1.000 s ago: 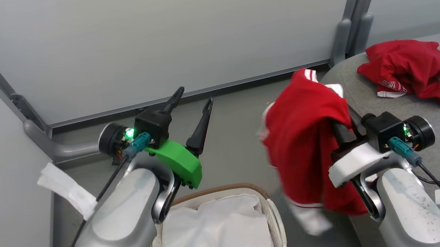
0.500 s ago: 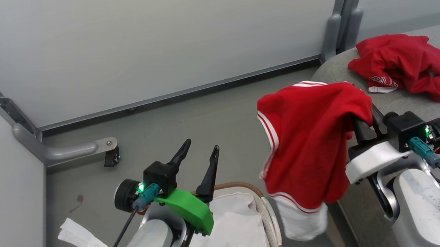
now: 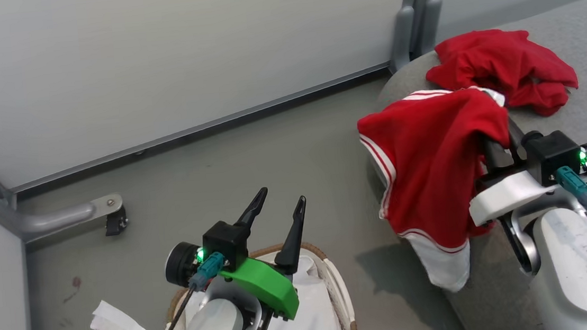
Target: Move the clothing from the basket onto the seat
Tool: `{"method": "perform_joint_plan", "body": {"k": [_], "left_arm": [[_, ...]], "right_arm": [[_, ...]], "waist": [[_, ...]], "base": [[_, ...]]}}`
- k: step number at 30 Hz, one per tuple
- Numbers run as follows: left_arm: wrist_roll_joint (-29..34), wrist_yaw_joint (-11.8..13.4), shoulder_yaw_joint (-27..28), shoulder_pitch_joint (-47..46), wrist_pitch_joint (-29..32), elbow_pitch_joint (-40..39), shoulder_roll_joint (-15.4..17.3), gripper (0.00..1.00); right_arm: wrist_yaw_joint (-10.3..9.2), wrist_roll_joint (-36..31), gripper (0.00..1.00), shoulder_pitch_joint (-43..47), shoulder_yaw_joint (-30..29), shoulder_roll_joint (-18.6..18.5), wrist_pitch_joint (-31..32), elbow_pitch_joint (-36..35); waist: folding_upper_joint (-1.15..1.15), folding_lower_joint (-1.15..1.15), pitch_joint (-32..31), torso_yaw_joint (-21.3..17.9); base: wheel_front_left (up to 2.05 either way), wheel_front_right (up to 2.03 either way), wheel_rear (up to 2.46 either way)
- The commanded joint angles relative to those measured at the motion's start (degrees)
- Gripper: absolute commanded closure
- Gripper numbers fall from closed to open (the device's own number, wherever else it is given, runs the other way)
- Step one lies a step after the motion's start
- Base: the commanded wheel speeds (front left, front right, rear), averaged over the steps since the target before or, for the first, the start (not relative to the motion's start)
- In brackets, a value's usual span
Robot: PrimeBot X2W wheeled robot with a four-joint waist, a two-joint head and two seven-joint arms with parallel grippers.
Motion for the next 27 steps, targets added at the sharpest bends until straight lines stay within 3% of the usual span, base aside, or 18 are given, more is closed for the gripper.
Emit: {"method": "perform_joint_plan", "body": {"k": [1, 10, 16, 24, 27], "left_arm": [[0.7, -0.4, 0.0, 0.9, 0.0, -0.1, 0.1, 0.0], [1.6, -1.0, -1.5, -0.7, 0.0, -0.5, -0.3, 0.0], [0.9, -1.2, -3.5, -2.1, 0.0, -1.3, -0.2, 0.0], [1.2, -1.3, -4.6, -4.6, 0.0, -2.4, -0.2, 0.0], [1.9, -1.3, -4.9, -5.8, 0.0, -2.8, -0.2, 0.0]], "right_arm": [[-0.06, -0.5, 1.0, -0.8, -0.8, -0.4, -0.1, -0.4], [-0.06, -1.3, 1.0, -2.2, -4.3, -1.6, -0.1, -1.1], [-0.06, -1.2, 1.0, -6.0, -4.8, -2.5, -0.1, 0.6], [-0.06, -3.4, 1.0, -20.5, -9.6, -8.3, 0.4, 5.4], [-0.07, -4.9, 1.0, -27.5, -11.7, -12.3, 2.5, 6.5]], "waist": [[0.0, 0.0, 1.6, -2.8], [0.0, 0.0, 4.9, -7.4], [0.0, 0.0, 7.2, -8.0], [0.0, 0.0, 12.2, -5.7], [0.0, 0.0, 14.7, -4.1]], "base": [[0.0, 0.0, 0.0], [0.0, 0.0, 0.0], [0.0, 0.0, 0.0], [0.0, 0.0, 0.0], [0.0, 0.0, 0.0]]}}
